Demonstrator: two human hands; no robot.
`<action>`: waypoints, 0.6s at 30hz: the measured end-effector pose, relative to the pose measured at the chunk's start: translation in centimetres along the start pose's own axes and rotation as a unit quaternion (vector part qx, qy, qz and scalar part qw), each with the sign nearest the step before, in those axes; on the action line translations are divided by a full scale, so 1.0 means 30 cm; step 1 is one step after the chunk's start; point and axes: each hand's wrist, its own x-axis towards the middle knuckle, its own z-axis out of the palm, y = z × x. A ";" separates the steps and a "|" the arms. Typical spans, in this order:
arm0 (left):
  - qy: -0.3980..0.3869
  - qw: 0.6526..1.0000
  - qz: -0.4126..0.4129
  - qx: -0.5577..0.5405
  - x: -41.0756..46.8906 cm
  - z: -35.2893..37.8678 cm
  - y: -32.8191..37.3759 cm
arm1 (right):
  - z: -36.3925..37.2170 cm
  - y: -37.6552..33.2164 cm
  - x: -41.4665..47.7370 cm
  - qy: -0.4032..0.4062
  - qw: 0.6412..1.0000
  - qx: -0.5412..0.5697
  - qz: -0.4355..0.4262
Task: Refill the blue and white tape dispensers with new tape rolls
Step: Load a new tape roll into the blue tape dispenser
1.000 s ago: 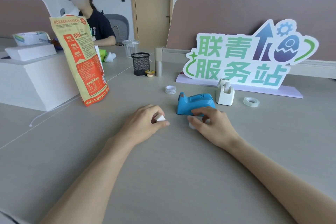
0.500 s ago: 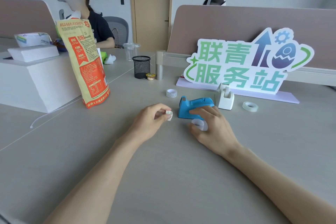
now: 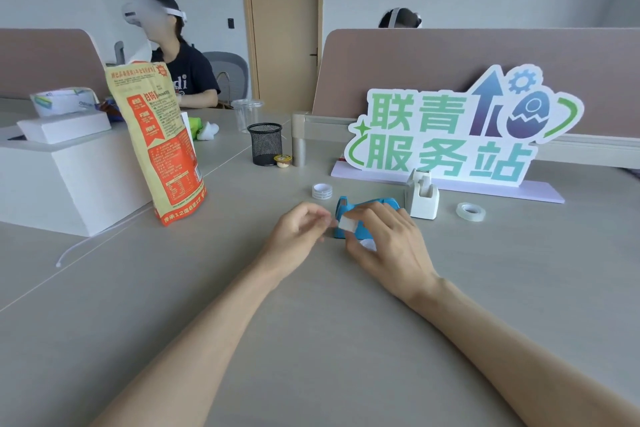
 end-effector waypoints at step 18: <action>0.080 0.920 0.021 0.383 0.325 0.010 -0.155 | 0.025 0.036 0.002 0.009 0.996 0.040 0.084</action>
